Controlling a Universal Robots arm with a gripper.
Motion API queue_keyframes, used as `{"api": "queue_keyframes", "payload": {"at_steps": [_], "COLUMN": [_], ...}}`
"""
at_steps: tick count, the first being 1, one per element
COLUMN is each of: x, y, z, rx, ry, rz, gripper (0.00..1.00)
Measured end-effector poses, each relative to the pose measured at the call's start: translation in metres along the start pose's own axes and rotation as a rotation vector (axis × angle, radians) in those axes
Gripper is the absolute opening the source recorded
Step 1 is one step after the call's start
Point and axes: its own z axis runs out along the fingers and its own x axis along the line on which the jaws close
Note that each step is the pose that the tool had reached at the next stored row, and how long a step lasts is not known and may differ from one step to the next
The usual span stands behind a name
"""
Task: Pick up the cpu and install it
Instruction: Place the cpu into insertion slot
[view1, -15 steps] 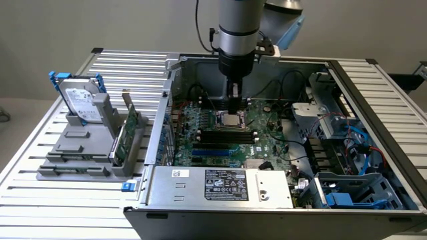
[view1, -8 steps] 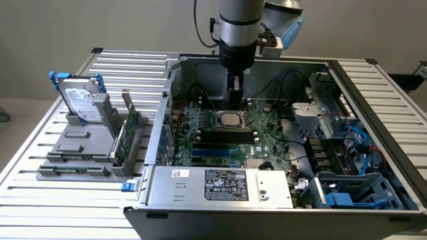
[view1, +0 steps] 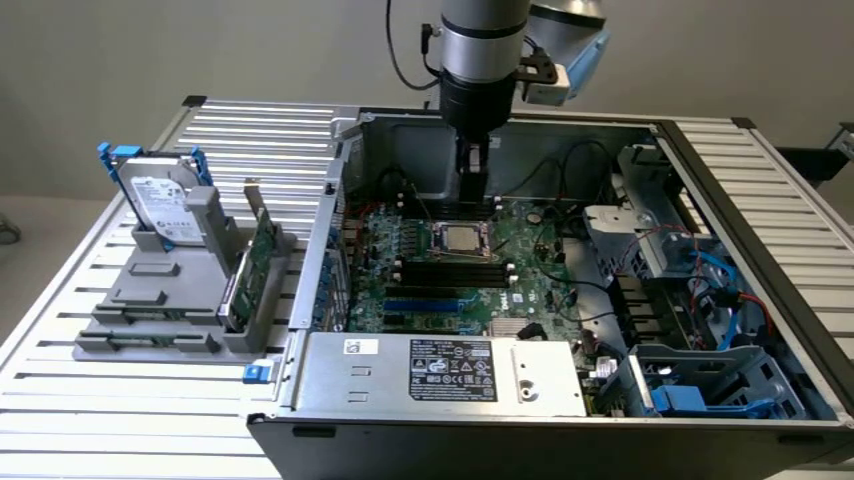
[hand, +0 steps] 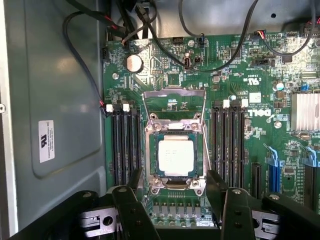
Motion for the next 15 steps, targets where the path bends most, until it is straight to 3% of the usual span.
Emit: {"api": "queue_keyframes", "payload": {"at_steps": [3,5,6,8,12,15], "x": [0.001,0.001,0.001,0.002,0.002,0.003], "y": [0.0038,0.0101,0.0143,0.0233,0.0416,0.0551], "z": [-0.0040,-0.0067,-0.0077,-0.0086,-0.0080,-0.0073], "rx": [0.0057,0.0139,0.0183,0.0239,0.0271,0.0275], "ry": [-0.0003,-0.0007,-0.0006,0.0001,0.0052,0.0102], "rz": [0.000,0.001,0.002,0.002,0.003,0.003], "gripper": [0.61,0.47,0.47,0.36,0.18,0.11]}}
